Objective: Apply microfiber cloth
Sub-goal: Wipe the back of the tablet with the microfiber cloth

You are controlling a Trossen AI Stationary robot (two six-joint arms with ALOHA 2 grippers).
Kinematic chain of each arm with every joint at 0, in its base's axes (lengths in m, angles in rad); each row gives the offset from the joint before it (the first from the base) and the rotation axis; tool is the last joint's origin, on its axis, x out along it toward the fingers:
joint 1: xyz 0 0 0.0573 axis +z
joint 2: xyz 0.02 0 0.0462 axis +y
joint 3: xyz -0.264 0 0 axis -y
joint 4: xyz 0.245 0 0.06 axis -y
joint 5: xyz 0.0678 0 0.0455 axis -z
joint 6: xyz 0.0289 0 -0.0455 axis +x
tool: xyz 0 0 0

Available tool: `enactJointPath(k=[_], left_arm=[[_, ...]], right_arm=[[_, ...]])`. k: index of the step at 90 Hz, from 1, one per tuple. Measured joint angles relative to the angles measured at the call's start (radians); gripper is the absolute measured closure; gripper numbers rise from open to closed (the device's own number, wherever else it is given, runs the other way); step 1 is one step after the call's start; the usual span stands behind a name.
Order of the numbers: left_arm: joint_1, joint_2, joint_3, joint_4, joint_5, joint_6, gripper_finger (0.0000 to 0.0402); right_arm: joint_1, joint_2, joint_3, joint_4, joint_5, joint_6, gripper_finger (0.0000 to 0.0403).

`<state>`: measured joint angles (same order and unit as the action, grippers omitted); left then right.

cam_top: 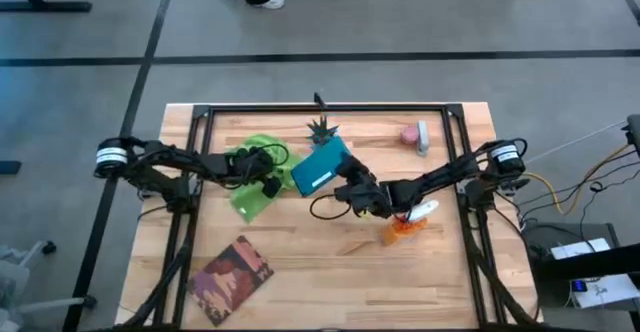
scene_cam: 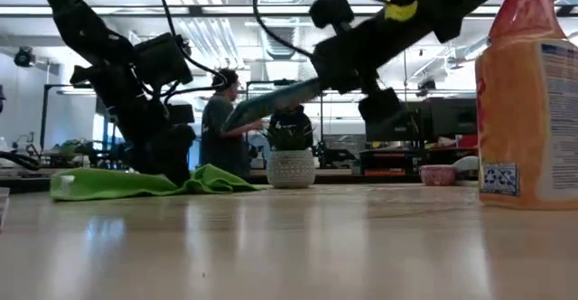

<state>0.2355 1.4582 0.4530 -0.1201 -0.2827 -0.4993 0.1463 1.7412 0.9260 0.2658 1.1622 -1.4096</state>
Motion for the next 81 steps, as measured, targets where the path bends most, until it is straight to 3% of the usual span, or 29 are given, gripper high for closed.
enactJointPath(k=[21,37,48,58,81], left_arm=[[-0.046,0.001,-0.008,0.084,0.044,0.059,0.0178],[-0.114,0.019,-0.01,0.251,0.086,0.093,0.0304],[-0.152,0.081,-0.011,0.42,0.093,0.114,0.0369],[-0.167,0.178,0.012,0.563,0.091,0.124,0.0395],[-0.172,0.447,0.242,0.654,0.178,0.205,0.0391]], right_arm=[[0.0,0.0,0.0,-0.176,0.03,0.191,0.039],[0.0,-0.006,0.0,-0.253,0.104,0.242,0.039],[0.0,-0.028,0.0,-0.305,0.126,0.318,0.039],[0.0,-0.063,-0.001,-0.391,0.126,0.422,0.039],[0.0,-0.149,-0.002,-0.608,0.123,0.689,0.039]])
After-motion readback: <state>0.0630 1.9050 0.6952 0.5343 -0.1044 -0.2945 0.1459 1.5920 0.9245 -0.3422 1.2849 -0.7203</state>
